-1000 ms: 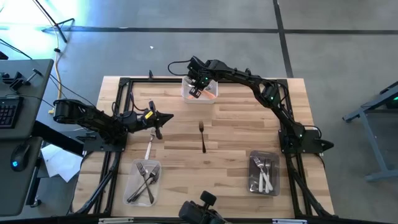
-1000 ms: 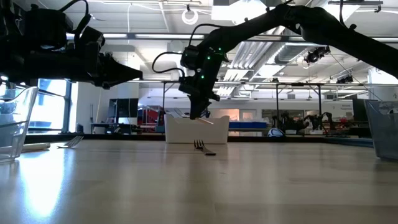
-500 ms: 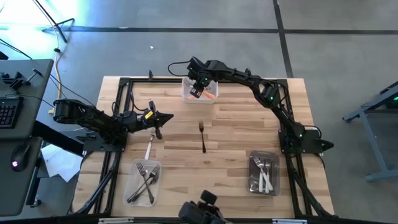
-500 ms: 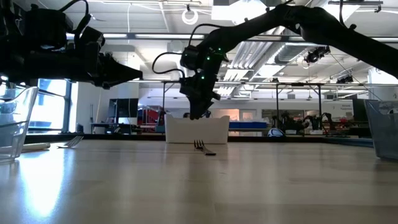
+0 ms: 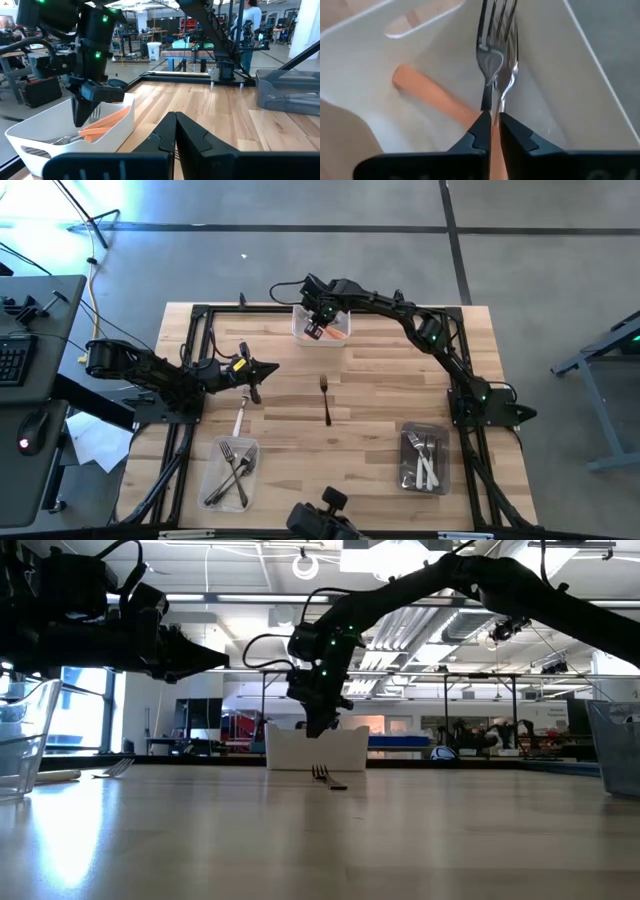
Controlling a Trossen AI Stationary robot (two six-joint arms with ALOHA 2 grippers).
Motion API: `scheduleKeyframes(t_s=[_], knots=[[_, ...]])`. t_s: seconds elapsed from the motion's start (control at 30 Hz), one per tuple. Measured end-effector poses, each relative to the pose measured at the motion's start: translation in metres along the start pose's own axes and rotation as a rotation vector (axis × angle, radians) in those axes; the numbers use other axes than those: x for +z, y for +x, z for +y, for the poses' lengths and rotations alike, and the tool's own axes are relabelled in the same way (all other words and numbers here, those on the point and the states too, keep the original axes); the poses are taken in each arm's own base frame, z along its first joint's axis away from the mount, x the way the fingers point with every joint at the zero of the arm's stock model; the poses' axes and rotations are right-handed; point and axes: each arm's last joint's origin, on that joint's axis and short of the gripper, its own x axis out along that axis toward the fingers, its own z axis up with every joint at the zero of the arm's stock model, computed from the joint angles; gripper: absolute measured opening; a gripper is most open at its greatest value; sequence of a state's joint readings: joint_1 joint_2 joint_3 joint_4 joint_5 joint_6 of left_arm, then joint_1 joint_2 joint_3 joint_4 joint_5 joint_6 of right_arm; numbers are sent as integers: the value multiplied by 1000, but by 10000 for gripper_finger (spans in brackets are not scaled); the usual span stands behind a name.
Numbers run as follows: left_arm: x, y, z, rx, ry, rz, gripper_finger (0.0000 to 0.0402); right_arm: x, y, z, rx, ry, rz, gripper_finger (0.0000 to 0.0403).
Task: Sort silverware by color (type)
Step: Put the silver fork into the transparent bin
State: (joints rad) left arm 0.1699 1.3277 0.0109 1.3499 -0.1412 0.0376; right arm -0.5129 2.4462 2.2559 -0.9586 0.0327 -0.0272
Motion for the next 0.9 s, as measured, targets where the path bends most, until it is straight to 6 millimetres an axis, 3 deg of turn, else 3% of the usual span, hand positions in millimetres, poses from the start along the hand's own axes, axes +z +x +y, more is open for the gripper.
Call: scheduleKeyframes(t_s=[0.13, 0.33, 0.47, 0.67, 0.9], knots=[[0, 0, 0, 0, 0, 0, 0, -5, -11, 3, -10, -50, 72, 6], [-1, 0, 0, -5, 25, 14, 0, 6, -79, 22, -122, -120, -57, 0], [-1, 0, 0, -1, 40, 13, 0, 3, -79, 38, -116, -120, -172, 0], [-1, 0, 0, -1, 47, 13, 0, -38, -56, 70, -55, -53, -349, 0], [2, 11, -3, -45, 51, 38, 0, -102, -76, 101, 43, 112, -533, 0]])
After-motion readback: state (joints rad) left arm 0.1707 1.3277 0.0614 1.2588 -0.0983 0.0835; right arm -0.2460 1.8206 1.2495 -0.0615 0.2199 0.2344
